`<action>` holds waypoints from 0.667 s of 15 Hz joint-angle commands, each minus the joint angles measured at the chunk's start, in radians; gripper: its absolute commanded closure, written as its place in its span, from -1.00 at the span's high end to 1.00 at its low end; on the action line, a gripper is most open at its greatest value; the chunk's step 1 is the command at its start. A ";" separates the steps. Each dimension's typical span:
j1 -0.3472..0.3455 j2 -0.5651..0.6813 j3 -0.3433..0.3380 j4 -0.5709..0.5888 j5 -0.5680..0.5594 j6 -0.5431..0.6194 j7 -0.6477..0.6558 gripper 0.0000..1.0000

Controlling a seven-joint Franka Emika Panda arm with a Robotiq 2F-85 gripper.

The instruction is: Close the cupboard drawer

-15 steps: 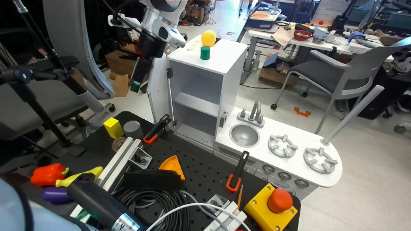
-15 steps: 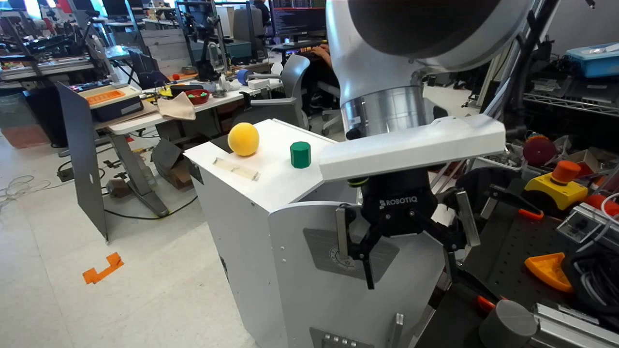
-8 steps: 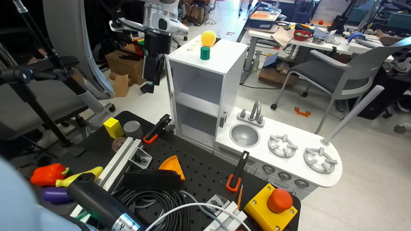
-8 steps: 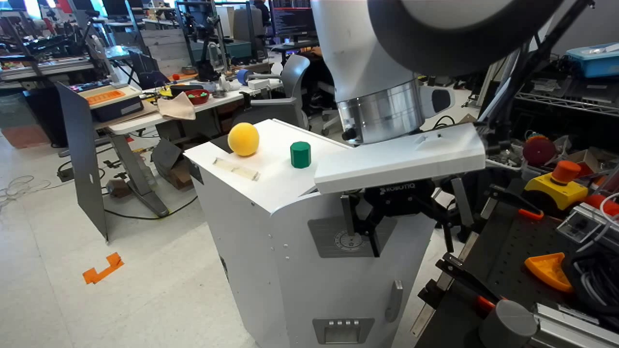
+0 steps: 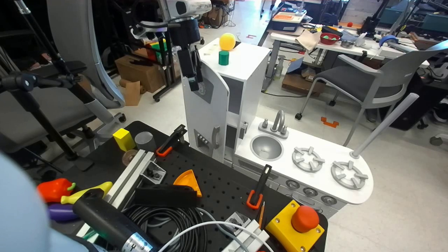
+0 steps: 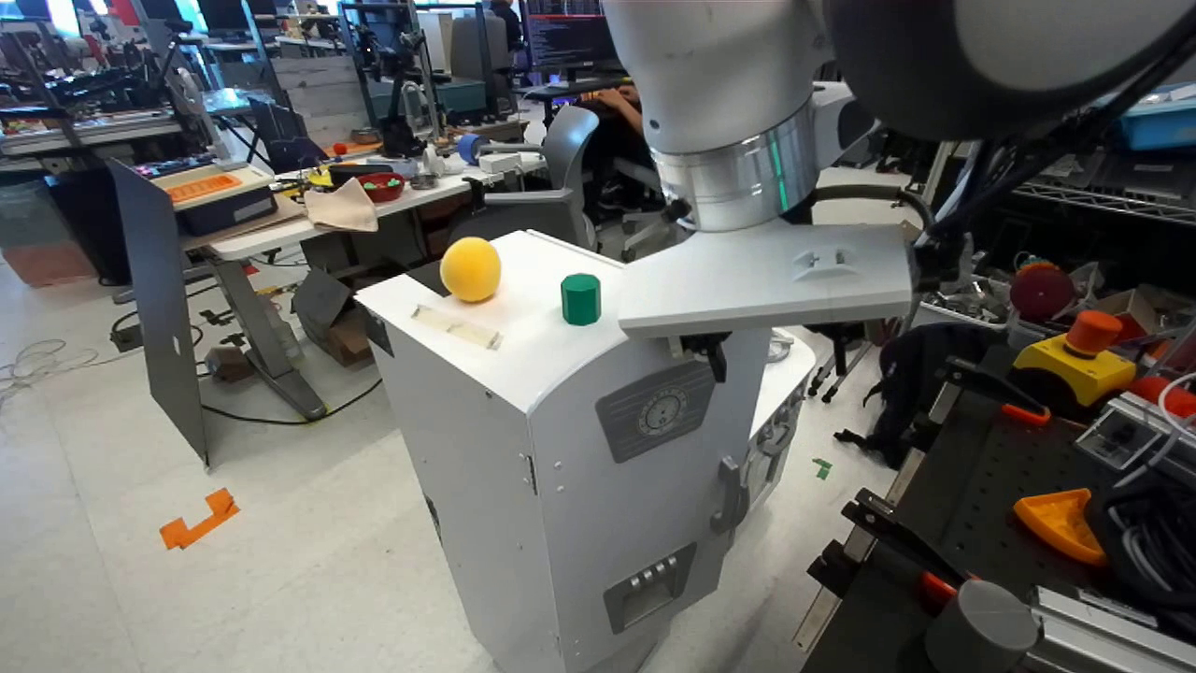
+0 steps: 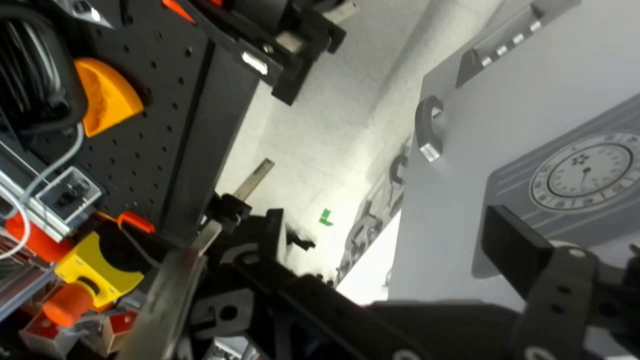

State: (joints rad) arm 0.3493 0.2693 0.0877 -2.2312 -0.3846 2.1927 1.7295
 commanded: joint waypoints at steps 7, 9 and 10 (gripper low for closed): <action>-0.035 0.020 -0.047 0.038 -0.448 0.142 0.308 1.00; -0.036 -0.002 -0.033 0.013 -0.451 0.141 0.318 1.00; -0.030 -0.029 -0.029 -0.007 -0.471 0.146 0.341 1.00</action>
State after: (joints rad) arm 0.3275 0.2811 0.0405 -2.2027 -0.7942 2.3018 1.9981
